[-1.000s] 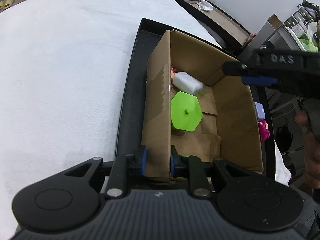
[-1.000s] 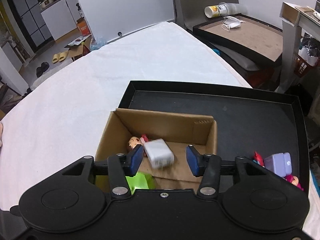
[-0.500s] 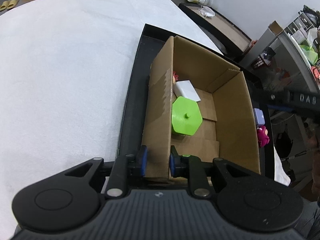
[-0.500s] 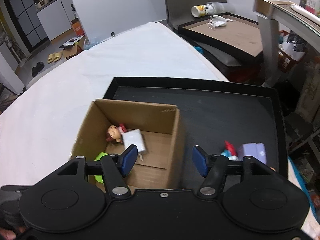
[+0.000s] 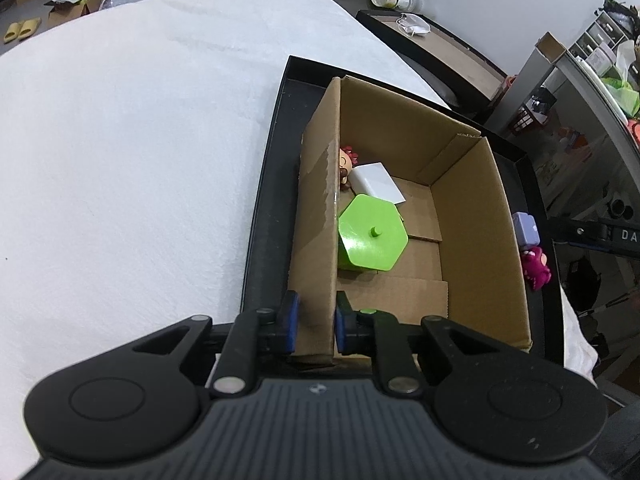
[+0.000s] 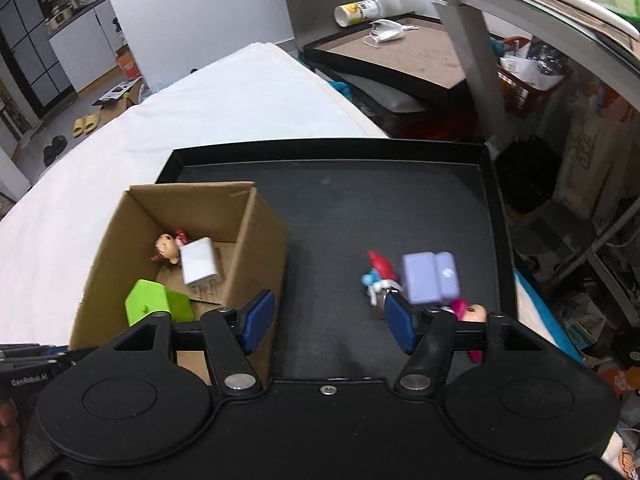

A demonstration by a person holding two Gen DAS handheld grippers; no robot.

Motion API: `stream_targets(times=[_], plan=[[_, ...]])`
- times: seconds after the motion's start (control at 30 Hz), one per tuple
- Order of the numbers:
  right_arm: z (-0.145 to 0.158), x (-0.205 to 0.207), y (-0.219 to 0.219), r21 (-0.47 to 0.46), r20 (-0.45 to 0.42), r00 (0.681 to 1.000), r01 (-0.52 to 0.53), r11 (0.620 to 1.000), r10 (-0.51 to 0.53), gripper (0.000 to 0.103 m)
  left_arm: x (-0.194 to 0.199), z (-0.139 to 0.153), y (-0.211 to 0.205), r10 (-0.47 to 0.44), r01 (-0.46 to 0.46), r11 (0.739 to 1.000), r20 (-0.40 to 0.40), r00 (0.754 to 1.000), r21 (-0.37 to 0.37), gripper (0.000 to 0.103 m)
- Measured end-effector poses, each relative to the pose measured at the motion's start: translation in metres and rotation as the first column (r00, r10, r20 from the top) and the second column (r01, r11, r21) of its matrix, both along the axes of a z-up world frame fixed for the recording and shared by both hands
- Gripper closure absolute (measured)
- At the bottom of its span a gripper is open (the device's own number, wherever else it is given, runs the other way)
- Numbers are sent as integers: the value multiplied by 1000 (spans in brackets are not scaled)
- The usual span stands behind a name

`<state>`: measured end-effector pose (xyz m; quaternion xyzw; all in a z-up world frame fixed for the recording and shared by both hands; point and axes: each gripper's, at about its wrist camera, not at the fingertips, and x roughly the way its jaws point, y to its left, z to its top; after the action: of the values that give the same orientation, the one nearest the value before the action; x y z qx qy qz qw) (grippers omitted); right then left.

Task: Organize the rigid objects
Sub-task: 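Move the right gripper to the pink figurine and grasp it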

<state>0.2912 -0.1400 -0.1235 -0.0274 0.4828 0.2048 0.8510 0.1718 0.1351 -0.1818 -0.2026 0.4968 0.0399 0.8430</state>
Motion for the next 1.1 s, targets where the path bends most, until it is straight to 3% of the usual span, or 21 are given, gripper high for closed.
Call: stream_targets(times=[0.67, 1.1], plan=[[-23, 7, -74, 31, -23, 998, 58, 998, -58, 42, 5, 2, -12, 12, -8, 997, -41, 999, 77, 86], [-52, 18, -106, 99, -87, 989, 126, 987, -118, 42, 10, 2, -18, 18, -12, 994, -61, 998, 105, 86]])
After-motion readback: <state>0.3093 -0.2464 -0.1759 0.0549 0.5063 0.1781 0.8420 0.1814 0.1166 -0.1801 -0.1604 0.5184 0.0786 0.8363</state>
